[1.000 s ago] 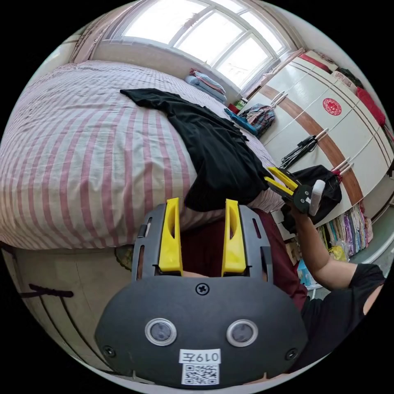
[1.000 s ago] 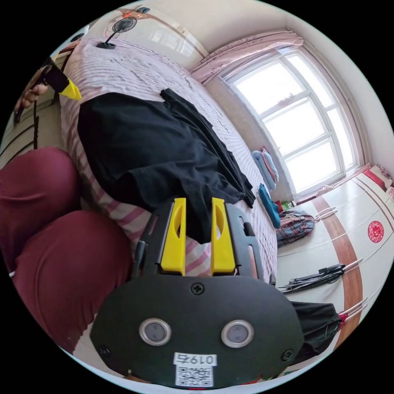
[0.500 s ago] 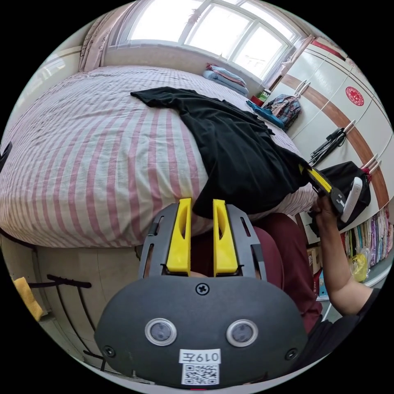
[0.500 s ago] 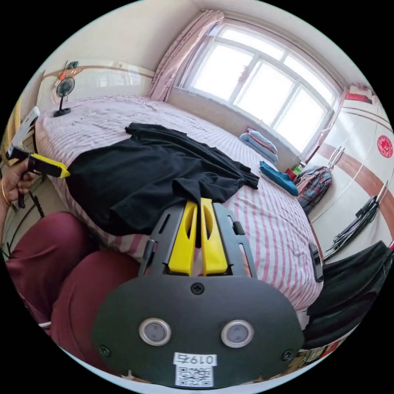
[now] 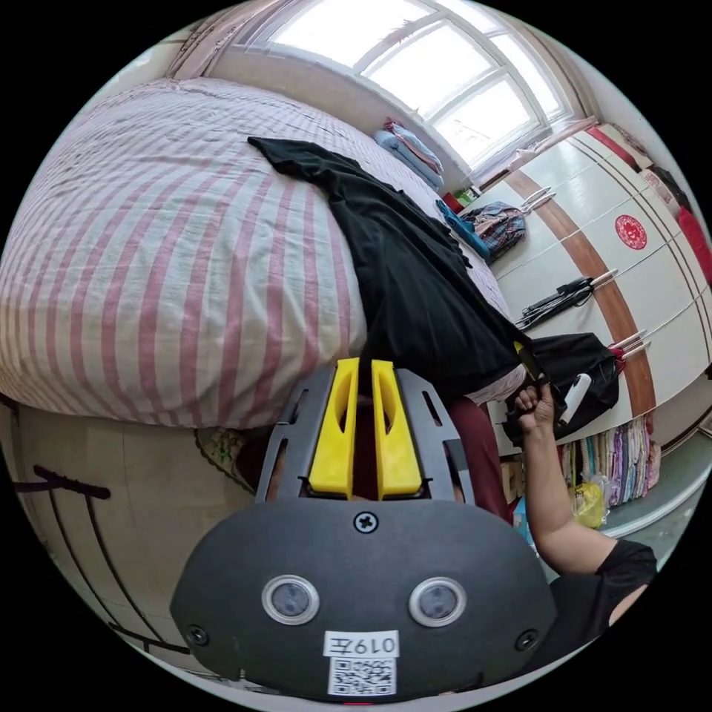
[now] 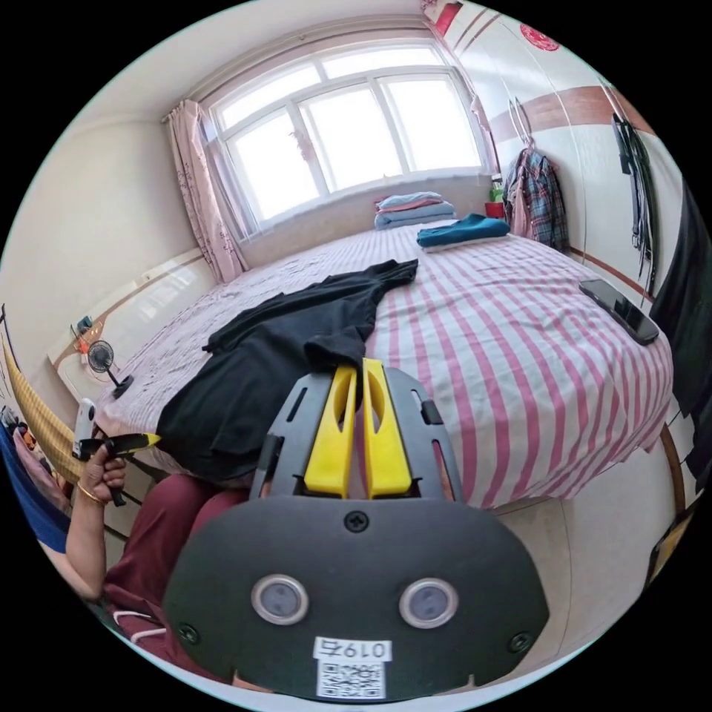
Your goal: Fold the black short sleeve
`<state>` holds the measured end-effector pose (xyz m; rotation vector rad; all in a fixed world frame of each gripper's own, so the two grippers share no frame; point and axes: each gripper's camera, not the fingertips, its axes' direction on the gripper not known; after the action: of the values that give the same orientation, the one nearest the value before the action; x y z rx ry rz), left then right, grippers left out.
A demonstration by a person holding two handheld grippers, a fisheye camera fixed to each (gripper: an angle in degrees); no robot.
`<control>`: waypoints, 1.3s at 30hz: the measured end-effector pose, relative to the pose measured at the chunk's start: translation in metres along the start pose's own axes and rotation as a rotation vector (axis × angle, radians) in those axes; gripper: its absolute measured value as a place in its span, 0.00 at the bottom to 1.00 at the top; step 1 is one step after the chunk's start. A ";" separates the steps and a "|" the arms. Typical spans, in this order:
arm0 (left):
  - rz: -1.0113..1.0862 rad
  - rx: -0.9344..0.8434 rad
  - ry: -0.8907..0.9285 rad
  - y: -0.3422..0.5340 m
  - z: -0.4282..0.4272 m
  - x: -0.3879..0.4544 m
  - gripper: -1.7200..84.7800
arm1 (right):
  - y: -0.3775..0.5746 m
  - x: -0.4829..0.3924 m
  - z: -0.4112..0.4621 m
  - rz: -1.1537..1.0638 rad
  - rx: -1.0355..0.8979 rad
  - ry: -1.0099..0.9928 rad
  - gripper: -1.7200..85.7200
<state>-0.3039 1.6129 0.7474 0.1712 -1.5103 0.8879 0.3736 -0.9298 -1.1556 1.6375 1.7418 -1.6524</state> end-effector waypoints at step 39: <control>0.501 0.363 -0.471 0.136 -0.075 0.150 0.03 | 0.028 0.098 -0.035 0.106 0.137 -0.221 0.01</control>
<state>-0.3525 1.8118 0.8167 0.2871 -1.8520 1.6091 0.3795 -0.8564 -1.2351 1.5064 1.4416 -1.8580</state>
